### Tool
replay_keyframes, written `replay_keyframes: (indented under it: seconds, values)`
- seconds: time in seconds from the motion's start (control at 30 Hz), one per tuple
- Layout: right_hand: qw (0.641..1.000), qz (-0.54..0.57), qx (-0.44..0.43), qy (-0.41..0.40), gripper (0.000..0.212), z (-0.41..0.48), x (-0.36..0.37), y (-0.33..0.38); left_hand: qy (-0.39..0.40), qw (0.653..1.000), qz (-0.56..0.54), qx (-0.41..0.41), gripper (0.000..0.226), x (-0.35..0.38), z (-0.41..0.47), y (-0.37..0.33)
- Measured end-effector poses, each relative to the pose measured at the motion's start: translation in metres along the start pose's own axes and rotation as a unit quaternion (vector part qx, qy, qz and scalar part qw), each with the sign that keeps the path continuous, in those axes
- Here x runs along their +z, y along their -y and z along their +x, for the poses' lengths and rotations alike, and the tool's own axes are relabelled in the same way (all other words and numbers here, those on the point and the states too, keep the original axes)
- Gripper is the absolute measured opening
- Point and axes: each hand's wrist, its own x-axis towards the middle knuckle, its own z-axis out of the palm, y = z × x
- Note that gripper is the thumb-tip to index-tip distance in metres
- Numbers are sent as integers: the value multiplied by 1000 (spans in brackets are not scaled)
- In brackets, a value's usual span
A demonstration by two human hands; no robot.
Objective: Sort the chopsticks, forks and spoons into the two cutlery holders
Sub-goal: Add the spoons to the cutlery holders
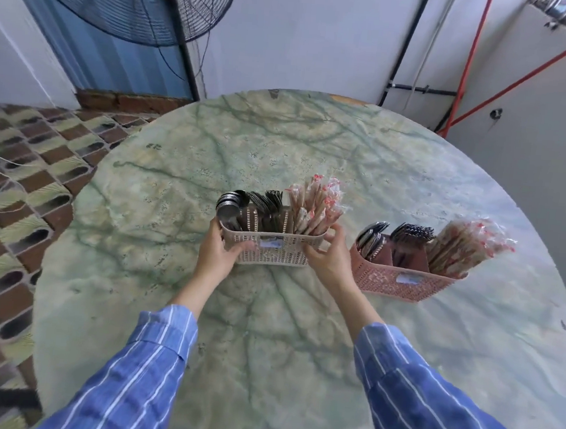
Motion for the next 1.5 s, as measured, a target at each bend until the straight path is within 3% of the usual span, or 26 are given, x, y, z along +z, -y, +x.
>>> replay_keyframes:
  seconds: [0.27, 0.57, 0.7, 0.83, 1.0, 1.1, 1.2, 1.27, 1.37, 1.5]
  values:
    - [1000, 16, 3, -16, 57, 35, 10, 10, 10, 1000, -7, -5, 59, 3, 41, -1]
    - [999, 25, 7, -32, 64, 55, 16, 11, 12, 1000, -9, 8, 61, 5, 68, 7]
    - [998, 69, 2, -14, 66, 35, 18, 6, -49, 998, -48, -13, 62, 14, 53, 13]
    - [1000, 23, 8, 3, 49, -16, 11, -25, -112, 986, -117, -35, 59, 47, 13, 8]
    - [989, 72, 61, -114, 19, -72, -25, -88, 21, 990, -131, -52, 49, 112, -50, -1]
    - [973, 95, 77, -196, 23, -83, -67, -111, 98, 991, -95, -10, 46, 146, -73, -12]
    - [961, 114, 68, -242, 18, -80, -113, -122, 105, 986, -128, 6, 58, 170, -85, -29]
    - [962, 120, 58, -238, 39, -70, -141, -126, 98, 984, -147, 14, 67, 184, -89, -37]
    - [981, 100, 37, -160, 77, -52, -169, -132, 76, 990, -120, 23, 80, 201, -88, -38]
    - [990, 103, 18, -96, 85, -33, -182, -140, 36, 996, -80, 24, 85, 219, -85, -34]
